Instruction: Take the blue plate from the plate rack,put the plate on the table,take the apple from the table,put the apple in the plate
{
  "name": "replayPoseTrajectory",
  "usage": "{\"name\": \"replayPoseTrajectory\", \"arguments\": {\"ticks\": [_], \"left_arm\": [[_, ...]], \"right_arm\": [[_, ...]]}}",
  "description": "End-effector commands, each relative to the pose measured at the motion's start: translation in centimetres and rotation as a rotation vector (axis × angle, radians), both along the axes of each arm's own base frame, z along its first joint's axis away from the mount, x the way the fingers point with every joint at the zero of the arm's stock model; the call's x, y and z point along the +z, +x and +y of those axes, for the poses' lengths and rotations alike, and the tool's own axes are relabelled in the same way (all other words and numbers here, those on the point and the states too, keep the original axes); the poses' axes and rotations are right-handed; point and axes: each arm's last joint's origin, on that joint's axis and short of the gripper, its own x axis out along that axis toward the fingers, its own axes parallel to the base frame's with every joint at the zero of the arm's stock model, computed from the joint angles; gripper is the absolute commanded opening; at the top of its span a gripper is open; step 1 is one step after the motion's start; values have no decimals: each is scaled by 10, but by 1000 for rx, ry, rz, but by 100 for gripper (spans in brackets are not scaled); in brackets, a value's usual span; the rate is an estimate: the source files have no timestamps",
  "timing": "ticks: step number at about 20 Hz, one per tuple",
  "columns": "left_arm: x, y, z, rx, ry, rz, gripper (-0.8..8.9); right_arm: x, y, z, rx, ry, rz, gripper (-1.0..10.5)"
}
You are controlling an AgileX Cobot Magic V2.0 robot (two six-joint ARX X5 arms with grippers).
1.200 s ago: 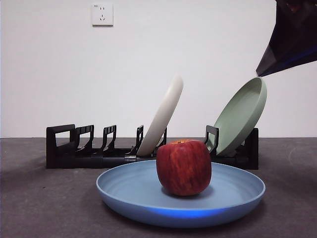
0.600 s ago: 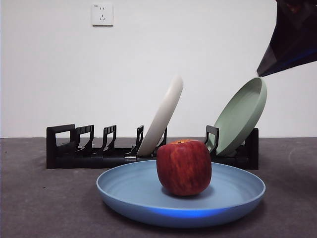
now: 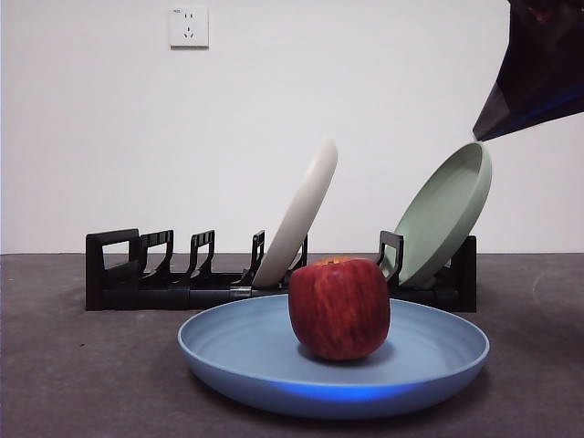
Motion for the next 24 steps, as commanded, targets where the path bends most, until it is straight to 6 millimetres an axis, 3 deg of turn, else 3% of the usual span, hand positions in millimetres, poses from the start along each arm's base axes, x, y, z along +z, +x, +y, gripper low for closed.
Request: {"name": "replayPoseTrajectory", "arguments": {"ticks": [1, 9, 12, 14, 18, 21, 24], "left_arm": [[-4, 1, 0, -6, 2, 7, -1], [-4, 1, 0, -7, 2, 7, -1], [-4, 1, 0, -6, 2, 7, -1], [-4, 1, 0, -7, 2, 7, -1], [-4, 1, 0, -6, 2, 7, -1], [-4, 1, 0, -7, 2, 7, -1], [-4, 1, 0, -7, 2, 7, -1]], "right_arm": [[-1, 0, 0, -8, 8, 3, 1], [-1, -1, -1, -7, 6, 3, 1], [6, -8, -10, -6, -36, -63, 1], [12, -9, -22, -12, -88, -129, 1], [12, -12, -63, -208, -18, -186, 1], [-3, -24, -86, -300, 39, -230, 1], [-25, -33, -96, -383, 61, -329, 1]]}}
